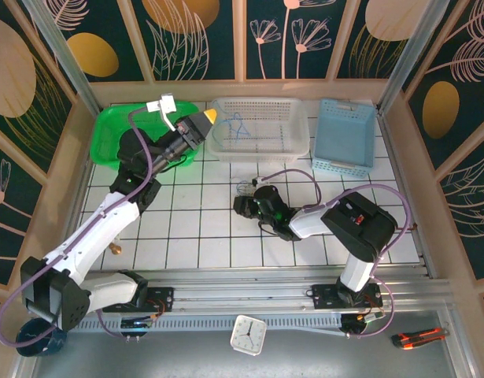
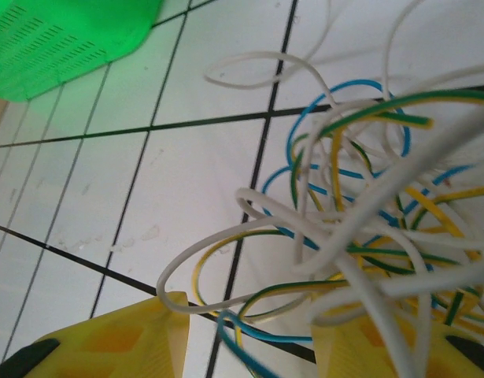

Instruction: Untangle the cables

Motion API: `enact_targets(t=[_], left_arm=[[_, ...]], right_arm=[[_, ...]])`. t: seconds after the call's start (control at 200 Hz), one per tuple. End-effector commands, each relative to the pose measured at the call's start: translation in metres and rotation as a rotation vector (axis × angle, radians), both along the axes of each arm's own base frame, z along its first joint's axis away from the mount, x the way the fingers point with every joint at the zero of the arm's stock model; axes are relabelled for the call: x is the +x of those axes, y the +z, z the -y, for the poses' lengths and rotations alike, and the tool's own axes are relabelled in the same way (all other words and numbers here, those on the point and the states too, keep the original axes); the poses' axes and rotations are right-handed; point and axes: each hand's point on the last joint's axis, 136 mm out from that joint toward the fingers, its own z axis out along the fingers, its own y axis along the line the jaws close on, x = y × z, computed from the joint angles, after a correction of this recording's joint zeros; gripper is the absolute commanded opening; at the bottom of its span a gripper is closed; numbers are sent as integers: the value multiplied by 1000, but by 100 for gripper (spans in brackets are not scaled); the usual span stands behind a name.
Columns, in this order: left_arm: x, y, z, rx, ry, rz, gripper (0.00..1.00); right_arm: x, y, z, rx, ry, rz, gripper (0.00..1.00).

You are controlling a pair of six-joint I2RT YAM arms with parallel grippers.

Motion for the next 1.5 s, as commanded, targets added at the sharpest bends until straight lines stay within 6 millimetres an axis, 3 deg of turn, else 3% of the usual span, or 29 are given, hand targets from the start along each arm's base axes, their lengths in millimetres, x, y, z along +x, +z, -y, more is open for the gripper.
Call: enact_targets(t=[0.0, 0.12, 0.255, 0.72, 0.991, 1.176, 1.361, 1.381, 1.496], left_arm=[[-15, 48, -9, -94, -14, 84, 0], [-16, 65, -11, -102, -3, 111, 0], [-9, 68, -10, -69, 24, 120, 0], [35, 31, -2, 39, 121, 87, 0], [79, 7, 13, 114, 169, 87, 0], [115, -22, 29, 164, 185, 60, 0], [146, -53, 37, 218, 218, 33, 0], [154, -69, 40, 235, 219, 9, 0], [173, -103, 46, 281, 233, -26, 0]], right_arm=[[-2, -12, 9, -30, -6, -34, 44], [-4, -11, 5, -22, 21, -45, 44], [-7, 8, -4, -8, 76, -28, 45], [-1, 103, -7, 45, 102, 83, 56], [11, 136, 34, 68, -11, 99, 56], [17, 154, 73, 84, -96, 110, 57], [14, 166, 100, 88, -140, 123, 57], [13, 167, 101, 87, -143, 124, 57], [9, 170, 109, 76, -151, 116, 57]])
